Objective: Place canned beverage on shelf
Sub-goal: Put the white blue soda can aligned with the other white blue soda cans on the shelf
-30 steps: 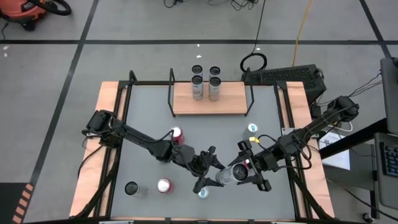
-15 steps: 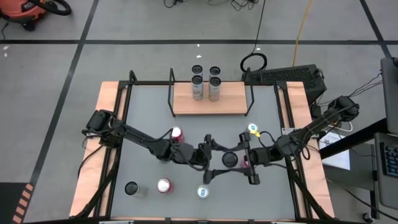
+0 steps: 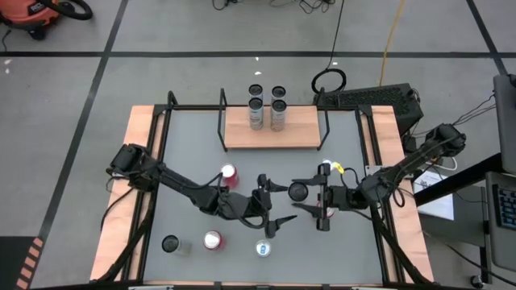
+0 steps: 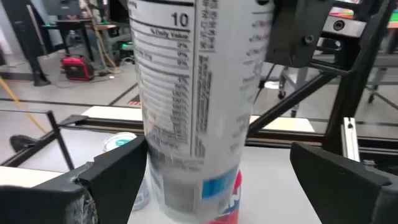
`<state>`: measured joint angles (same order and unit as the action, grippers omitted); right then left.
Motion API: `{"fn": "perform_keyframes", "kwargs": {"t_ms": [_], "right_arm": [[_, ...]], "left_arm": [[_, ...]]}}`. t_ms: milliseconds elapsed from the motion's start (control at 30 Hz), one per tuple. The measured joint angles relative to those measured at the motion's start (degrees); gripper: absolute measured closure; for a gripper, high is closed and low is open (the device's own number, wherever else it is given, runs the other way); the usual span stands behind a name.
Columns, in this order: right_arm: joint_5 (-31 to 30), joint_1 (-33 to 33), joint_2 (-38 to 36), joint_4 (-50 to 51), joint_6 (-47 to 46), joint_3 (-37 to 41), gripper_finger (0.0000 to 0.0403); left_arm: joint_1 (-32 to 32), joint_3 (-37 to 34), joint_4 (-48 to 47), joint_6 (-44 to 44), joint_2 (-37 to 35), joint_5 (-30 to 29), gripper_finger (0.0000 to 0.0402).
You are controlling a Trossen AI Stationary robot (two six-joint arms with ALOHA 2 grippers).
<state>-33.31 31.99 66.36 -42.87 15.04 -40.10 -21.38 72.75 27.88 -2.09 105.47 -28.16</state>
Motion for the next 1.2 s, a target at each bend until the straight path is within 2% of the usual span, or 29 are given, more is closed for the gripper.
{"fn": "perform_keyframes", "kwargs": {"t_ms": [367, 600, 800, 1067, 1200], "right_arm": [[-1.45, 0.00, -0.20, -0.30, 1.10, 0.00, 0.0184], [-1.55, 0.00, -0.27, -3.12, 2.20, 0.00, 0.0184], [-4.71, -0.04, -0.27, -6.16, 1.27, 0.00, 0.0184], [-4.12, 0.00, -0.27, -5.79, -2.27, 0.00, 0.0184], [-4.15, -0.02, -0.25, -5.91, -2.35, 0.00, 0.0184]], "left_arm": [[-1.83, 0.00, -0.11, -0.34, 0.00, -5.40, 0.0011], [-4.42, -0.02, 0.46, -0.43, 0.02, -14.74, 0.0011], [-5.42, -0.02, 2.49, -0.24, 0.09, -21.40, 0.0011], [-5.33, -0.11, 8.01, 1.62, 2.03, -21.81, 0.0010], [-5.15, -0.11, 7.48, 2.47, 2.15, -21.80, 0.0010]]}}
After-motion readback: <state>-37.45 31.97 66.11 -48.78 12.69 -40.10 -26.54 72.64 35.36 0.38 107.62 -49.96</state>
